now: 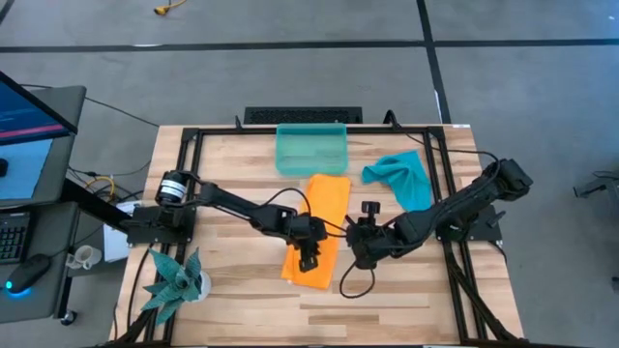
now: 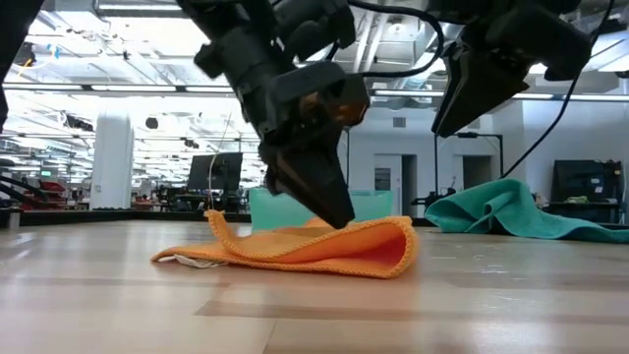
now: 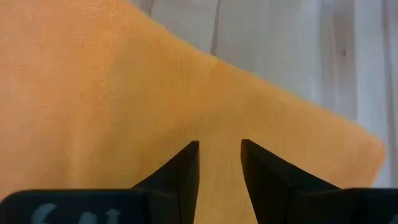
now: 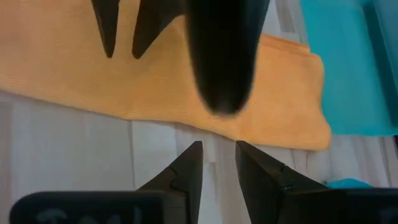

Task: Roll microfiber towels into tight, uniform cylinder then place into a basket
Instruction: Roll the yellow microfiber cloth on the table

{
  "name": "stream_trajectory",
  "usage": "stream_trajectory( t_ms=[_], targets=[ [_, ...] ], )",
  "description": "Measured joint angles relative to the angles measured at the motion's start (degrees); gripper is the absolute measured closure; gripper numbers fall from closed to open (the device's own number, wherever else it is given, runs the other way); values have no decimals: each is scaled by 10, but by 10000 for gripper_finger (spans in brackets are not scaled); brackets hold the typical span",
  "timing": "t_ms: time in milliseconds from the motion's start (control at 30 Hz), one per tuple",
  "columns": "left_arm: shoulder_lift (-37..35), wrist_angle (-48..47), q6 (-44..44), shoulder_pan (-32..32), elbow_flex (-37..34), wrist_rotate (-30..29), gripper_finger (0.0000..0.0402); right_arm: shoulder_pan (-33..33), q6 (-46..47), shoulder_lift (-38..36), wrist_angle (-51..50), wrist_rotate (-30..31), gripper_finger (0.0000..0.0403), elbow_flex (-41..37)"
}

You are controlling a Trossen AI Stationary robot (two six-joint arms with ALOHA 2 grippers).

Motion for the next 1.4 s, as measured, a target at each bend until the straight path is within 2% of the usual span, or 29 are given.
stream_trajectory(
  t_ms=[200,600,767,1100,1300,1400],
  targets=[
    [2,-80,-12,-23,35,-84,292,2,3,0,-5,-1,282,0],
    [15,-75,-49,-31,13,-89,292,9,25,0,-5,-2,282,0],
    [39,-39,-52,-32,19,-53,292,22,52,0,-21,-4,282,0],
    [63,99,-87,-33,16,52,292,85,108,1,-55,-2,282,-2],
    [59,96,-90,-29,16,53,292,109,108,0,-52,-1,282,-2],
    [45,86,-78,-27,18,27,292,118,108,0,-51,0,282,-2]
  ],
)
